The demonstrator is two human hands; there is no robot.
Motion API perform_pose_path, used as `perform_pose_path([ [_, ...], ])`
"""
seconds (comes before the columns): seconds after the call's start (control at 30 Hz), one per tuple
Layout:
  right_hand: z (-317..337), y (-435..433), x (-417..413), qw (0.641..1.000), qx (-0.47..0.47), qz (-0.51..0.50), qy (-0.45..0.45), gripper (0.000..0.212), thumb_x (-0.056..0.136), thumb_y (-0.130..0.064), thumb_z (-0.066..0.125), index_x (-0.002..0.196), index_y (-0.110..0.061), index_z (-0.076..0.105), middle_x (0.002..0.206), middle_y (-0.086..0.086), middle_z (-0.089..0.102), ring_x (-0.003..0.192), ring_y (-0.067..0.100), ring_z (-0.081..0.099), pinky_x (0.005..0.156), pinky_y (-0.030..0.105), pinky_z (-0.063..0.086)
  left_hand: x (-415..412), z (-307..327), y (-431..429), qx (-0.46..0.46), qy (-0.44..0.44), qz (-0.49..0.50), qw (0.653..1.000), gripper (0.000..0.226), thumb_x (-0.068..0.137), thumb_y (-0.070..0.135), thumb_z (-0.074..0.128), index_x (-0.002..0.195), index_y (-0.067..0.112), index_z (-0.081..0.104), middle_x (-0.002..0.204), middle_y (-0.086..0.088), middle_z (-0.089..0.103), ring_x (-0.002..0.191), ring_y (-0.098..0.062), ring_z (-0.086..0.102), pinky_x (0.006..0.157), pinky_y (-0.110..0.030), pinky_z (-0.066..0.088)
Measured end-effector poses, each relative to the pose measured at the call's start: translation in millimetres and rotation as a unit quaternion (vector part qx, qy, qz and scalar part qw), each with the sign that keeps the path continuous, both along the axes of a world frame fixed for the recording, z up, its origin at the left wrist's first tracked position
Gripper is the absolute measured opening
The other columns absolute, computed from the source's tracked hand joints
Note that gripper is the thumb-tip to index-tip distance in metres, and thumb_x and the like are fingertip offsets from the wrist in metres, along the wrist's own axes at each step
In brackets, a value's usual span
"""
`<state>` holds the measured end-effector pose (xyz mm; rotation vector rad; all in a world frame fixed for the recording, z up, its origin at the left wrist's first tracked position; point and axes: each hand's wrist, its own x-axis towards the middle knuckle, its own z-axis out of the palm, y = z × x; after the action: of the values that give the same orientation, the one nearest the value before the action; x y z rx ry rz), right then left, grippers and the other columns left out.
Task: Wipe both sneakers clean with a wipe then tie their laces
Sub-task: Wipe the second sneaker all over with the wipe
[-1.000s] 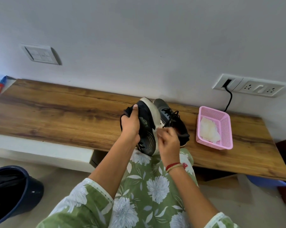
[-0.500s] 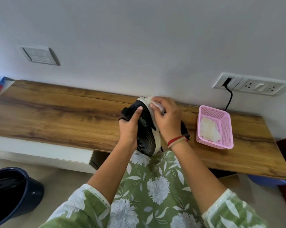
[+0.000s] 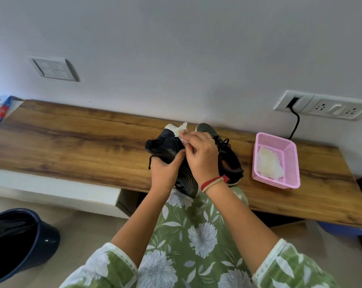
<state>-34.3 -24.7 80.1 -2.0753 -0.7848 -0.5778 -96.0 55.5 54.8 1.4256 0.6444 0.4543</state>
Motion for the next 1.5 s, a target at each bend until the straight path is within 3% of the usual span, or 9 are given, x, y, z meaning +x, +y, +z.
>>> perform_pose_path([
  [0.17, -5, -11, 4, 0.999, -0.048, -0.014, -0.005, 0.025, 0.079, 0.001, 0.066, 0.101, -0.009, 0.071, 0.094, 0.003, 0.069, 0.088, 0.019, 0.059, 0.081, 0.022, 0.045, 9, -4, -6, 0.037, 0.010, -0.020, 0.999, 0.046, 0.086, 0.027, 0.069, 0.048, 0.018, 0.045, 0.041, 0.009, 0.047, 0.039, -0.007, 0.041, 0.045, -0.024, 0.032],
  [0.3, -13, -19, 2, 0.995, -0.093, -0.023, -0.003, 0.024, 0.080, -0.001, 0.065, 0.102, -0.009, 0.070, 0.095, 0.002, 0.068, 0.089, 0.019, 0.059, 0.082, 0.021, 0.043, 10, -16, -13, 0.018, -0.002, -0.019, 1.000, 0.053, 0.084, 0.037, 0.066, 0.055, -0.004, 0.048, 0.050, -0.009, 0.048, 0.045, -0.020, 0.042, 0.047, -0.034, 0.034],
  [0.4, -27, -27, -5, 0.991, -0.131, -0.015, 0.026, 0.025, 0.080, 0.002, 0.062, 0.102, -0.009, 0.069, 0.092, 0.004, 0.067, 0.085, 0.022, 0.057, 0.080, 0.024, 0.043, 15, -16, -9, 0.005, 0.036, -0.010, 0.999, 0.048, 0.086, 0.037, 0.067, 0.056, 0.005, 0.049, 0.050, -0.008, 0.048, 0.047, -0.021, 0.045, 0.048, -0.035, 0.037],
  [0.5, -48, -44, -16, 0.978, -0.180, -0.020, 0.109, 0.020, 0.084, -0.001, 0.059, 0.099, -0.010, 0.070, 0.088, 0.003, 0.065, 0.080, 0.024, 0.055, 0.072, 0.036, 0.050, 25, -19, 8, -0.030, 0.077, -0.003, 0.997, 0.039, 0.085, 0.036, 0.068, 0.073, -0.001, 0.063, 0.069, -0.015, 0.067, 0.066, -0.029, 0.066, 0.068, -0.046, 0.057],
  [0.7, -42, -71, 5, 0.916, -0.324, 0.029, 0.234, 0.024, 0.089, -0.010, 0.054, 0.105, -0.017, 0.070, 0.097, 0.003, 0.065, 0.095, 0.023, 0.057, 0.086, 0.035, 0.046, 32, -29, 5, -0.058, 0.099, -0.009, 0.993, 0.043, 0.070, 0.043, 0.080, 0.092, 0.009, 0.066, 0.092, -0.006, 0.072, 0.088, -0.021, 0.069, 0.084, -0.043, 0.056],
  [0.83, -15, -67, 28, 0.910, -0.261, 0.026, 0.321, 0.019, 0.090, -0.012, 0.055, 0.101, -0.016, 0.070, 0.103, -0.001, 0.068, 0.090, 0.011, 0.059, 0.082, 0.024, 0.047, 37, -33, -11, 0.055, 0.132, -0.060, 0.988, 0.055, 0.074, 0.034, 0.079, 0.115, 0.005, 0.058, 0.114, -0.008, 0.065, 0.107, -0.024, 0.061, 0.094, -0.042, 0.050],
  [0.97, 5, -42, 48, 0.971, -0.094, -0.034, 0.219, 0.022, 0.088, -0.010, 0.058, 0.107, -0.015, 0.069, 0.100, 0.000, 0.066, 0.086, 0.008, 0.055, 0.078, 0.019, 0.043, 37, -34, -19, 0.135, 0.137, -0.071, 0.979, 0.054, 0.083, 0.035, 0.071, 0.121, 0.003, 0.051, 0.115, -0.012, 0.062, 0.109, -0.026, 0.057, 0.086, -0.033, 0.047],
  [1.27, -39, -34, 27, 0.973, -0.173, 0.039, 0.149, 0.024, 0.085, 0.002, 0.055, 0.100, -0.007, 0.071, 0.099, 0.007, 0.068, 0.094, 0.022, 0.062, 0.088, 0.030, 0.047, 28, -42, -6, 0.123, 0.146, -0.066, 0.979, 0.054, 0.084, 0.032, 0.070, 0.124, 0.002, 0.050, 0.121, -0.015, 0.060, 0.115, -0.029, 0.055, 0.096, -0.038, 0.045],
  [1.5, -49, -67, 12, 0.926, -0.270, 0.084, 0.249, 0.025, 0.086, 0.000, 0.056, 0.100, -0.011, 0.073, 0.099, 0.007, 0.069, 0.093, 0.022, 0.063, 0.091, 0.035, 0.048, 27, -50, 3, 0.072, 0.149, -0.076, 0.983, 0.053, 0.082, 0.030, 0.073, 0.123, 0.004, 0.053, 0.120, -0.013, 0.062, 0.114, -0.027, 0.057, 0.099, -0.046, 0.046],
])
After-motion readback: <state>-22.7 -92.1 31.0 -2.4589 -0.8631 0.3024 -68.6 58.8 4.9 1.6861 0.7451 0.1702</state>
